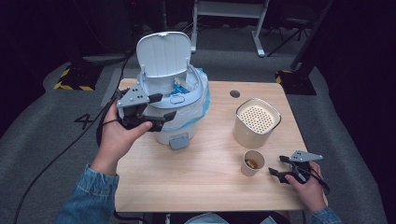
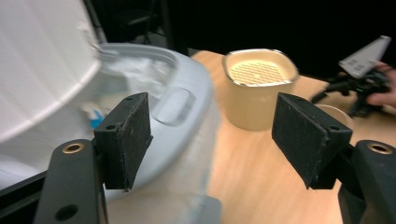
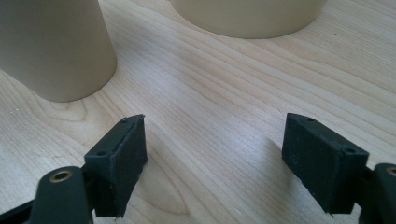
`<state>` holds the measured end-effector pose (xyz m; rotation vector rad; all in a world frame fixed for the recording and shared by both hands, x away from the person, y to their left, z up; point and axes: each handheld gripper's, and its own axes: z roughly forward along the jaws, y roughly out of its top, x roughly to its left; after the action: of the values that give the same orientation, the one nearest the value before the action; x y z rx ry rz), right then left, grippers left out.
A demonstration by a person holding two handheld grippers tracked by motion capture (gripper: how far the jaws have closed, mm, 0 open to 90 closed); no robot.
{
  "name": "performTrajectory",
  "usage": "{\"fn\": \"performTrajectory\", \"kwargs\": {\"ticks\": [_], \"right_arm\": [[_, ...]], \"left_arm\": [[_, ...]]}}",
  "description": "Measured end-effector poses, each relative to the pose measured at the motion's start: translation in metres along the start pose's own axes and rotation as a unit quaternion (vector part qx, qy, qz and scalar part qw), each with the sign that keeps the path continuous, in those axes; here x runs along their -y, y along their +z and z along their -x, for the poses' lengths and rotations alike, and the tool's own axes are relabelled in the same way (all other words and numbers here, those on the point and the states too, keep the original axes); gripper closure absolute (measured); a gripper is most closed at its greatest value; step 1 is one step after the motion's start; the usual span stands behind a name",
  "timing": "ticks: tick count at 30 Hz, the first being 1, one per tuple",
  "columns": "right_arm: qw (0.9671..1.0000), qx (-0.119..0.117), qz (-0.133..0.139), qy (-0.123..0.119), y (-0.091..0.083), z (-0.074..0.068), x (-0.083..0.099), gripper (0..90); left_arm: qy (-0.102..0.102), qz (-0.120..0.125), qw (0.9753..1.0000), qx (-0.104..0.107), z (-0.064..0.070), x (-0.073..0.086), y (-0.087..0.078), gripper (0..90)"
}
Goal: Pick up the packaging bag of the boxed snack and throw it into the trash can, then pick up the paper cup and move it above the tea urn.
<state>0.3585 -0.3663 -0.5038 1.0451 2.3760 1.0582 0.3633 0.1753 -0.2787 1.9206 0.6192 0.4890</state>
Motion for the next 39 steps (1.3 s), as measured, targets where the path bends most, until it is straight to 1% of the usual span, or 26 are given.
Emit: {"fn": "performTrajectory", "kwargs": {"ticks": [2, 3, 5, 9, 11, 12, 13, 15, 17, 19, 21, 22, 26, 28, 30, 32, 33, 34, 35, 37, 39], "right_arm": [[1.0, 0.0, 0.0, 0.0, 0.0, 0.0, 0.0, 22.6], [1.0, 0.0, 0.0, 0.0, 0.0, 0.0, 0.0, 22.6], [1.0, 0.0, 0.0, 0.0, 0.0, 0.0, 0.0, 22.6], [1.0, -0.002, -0.001, -0.001, 0.0, 0.001, 0.0, 22.3], [1.0, -0.005, 0.0, -0.006, 0.0, 0.002, -0.001, 21.6], [0.9998, -0.007, 0.002, -0.018, 0.001, 0.002, -0.001, 21.1], [0.9998, -0.007, 0.002, -0.018, 0.001, 0.002, -0.001, 21.1], [0.9996, -0.006, 0.001, -0.027, 0.0, 0.001, -0.002, 20.7], [0.9995, -0.008, 0.0, -0.031, -0.001, 0.0, -0.003, 20.8], [0.9993, -0.011, 0.004, -0.036, -0.004, -0.001, -0.005, 22.0], [0.9991, -0.018, 0.005, -0.037, -0.007, -0.002, -0.007, 23.7], [0.999, -0.023, 0.002, -0.039, -0.011, -0.003, -0.008, 23.9], [0.9985, -0.033, 0.001, -0.043, -0.014, -0.006, -0.008, 25.3], [0.9981, -0.04, 0.0, -0.046, -0.017, -0.008, -0.008, 25.8], [0.998, -0.041, 0.0, -0.048, -0.018, -0.009, -0.008, 25.8], [0.9977, -0.046, 0.005, -0.049, -0.019, -0.01, -0.008, 25.2], [0.9976, -0.048, 0.006, -0.05, -0.02, -0.011, -0.008, 24.7], [0.9974, -0.051, 0.009, -0.049, -0.02, -0.012, -0.008, 24.0], [0.9973, -0.055, 0.01, -0.049, -0.02, -0.013, -0.008, 23.5], [0.9967, -0.062, 0.014, -0.051, -0.019, -0.014, -0.008, 22.6], [0.9966, -0.064, 0.014, -0.05, -0.019, -0.014, -0.009, 22.1]], "left_arm": [[0.002, -0.005, 1.0, 0.006, 0.007, 0.007, 0.0, 28.7], [0.002, -0.005, 1.0, 0.006, 0.007, 0.007, 0.0, 28.7], [0.003, -0.008, 0.9999, 0.014, 0.014, 0.017, -0.001, 28.7], [0.002, -0.012, 0.9997, 0.019, 0.025, 0.035, 0.001, 28.7], [0.0, -0.015, 0.9996, 0.025, 0.028, 0.044, 0.004, 28.8], [-0.004, -0.017, 0.9994, 0.03, 0.033, 0.054, 0.008, 28.8], [-0.004, -0.017, 0.9994, 0.03, 0.033, 0.054, 0.008, 28.8], [-0.003, -0.025, 0.9992, 0.032, 0.037, 0.064, 0.012, 28.6], [-0.005, -0.027, 0.9991, 0.032, 0.041, 0.074, 0.017, 29.0], [-0.005, -0.036, 0.9987, 0.036, 0.043, 0.084, 0.022, 29.1], [-0.015, -0.042, 0.998, 0.044, 0.044, 0.095, 0.028, 29.2], [-0.02, -0.045, 0.9978, 0.045, 0.045, 0.099, 0.031, 29.3], [-0.034, -0.055, 0.9966, 0.051, 0.045, 0.115, 0.039, 29.3], [-0.037, -0.069, 0.9955, 0.053, 0.045, 0.124, 0.044, 29.4], [-0.039, -0.082, 0.9945, 0.054, 0.046, 0.131, 0.049, 29.4], [-0.041, -0.094, 0.9933, 0.054, 0.045, 0.14, 0.055, 29.4], [-0.047, -0.099, 0.9924, 0.055, 0.045, 0.144, 0.058, 29.4], [-0.048, -0.107, 0.9916, 0.054, 0.045, 0.149, 0.062, 29.3], [-0.045, -0.123, 0.9901, 0.051, 0.045, 0.152, 0.065, 29.3], [-0.031, -0.149, 0.9876, 0.04, 0.045, 0.155, 0.069, 29.2], [-0.024, -0.16, 0.9861, 0.036, 0.046, 0.157, 0.073, 29.2]]}}
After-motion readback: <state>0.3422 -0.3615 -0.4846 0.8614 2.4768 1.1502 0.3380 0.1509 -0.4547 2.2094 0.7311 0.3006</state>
